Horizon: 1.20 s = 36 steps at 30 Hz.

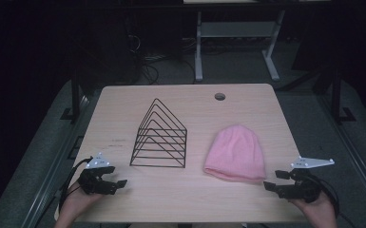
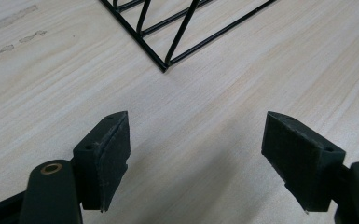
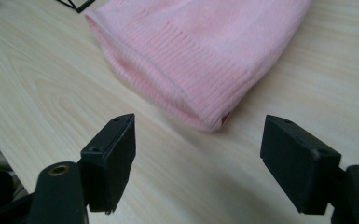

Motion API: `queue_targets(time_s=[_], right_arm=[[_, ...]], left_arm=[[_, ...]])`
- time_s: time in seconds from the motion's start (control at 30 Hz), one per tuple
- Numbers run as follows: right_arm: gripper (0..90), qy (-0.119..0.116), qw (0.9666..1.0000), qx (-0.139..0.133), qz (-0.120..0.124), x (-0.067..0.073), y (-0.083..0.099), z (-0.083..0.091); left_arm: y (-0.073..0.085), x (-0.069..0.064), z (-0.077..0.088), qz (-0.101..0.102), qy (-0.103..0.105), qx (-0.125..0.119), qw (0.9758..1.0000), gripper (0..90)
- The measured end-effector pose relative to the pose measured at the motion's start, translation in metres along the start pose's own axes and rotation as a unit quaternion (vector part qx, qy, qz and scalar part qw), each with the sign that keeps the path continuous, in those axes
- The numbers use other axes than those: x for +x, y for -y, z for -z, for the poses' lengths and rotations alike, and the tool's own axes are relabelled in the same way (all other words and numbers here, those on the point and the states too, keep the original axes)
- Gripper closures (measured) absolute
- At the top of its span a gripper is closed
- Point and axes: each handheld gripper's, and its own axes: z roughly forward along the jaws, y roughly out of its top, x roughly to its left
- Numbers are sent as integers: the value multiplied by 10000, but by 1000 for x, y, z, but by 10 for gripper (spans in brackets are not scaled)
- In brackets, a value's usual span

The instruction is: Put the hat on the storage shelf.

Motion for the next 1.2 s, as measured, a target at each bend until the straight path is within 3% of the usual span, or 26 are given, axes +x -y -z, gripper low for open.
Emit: queue_targets(time_s=[0.17,0.37,0.73,1.2], right_arm=[[261,-75,9999,47,56,-6,-18,-5],[212,-189,9986,466,150,-14,-47,-16],[189,-295,9976,597,198,-29,-82,-34],[210,-159,9963,824,178,-53,-122,-60]], left_arm=[[-1,1,1,-5,0,-29,10000,236],[-2,-2,-2,-1,21,-39,10000,237],[-2,-1,-1,8,16,-7,10000,236],[-2,0,-3,-8,16,24,10000,237]])
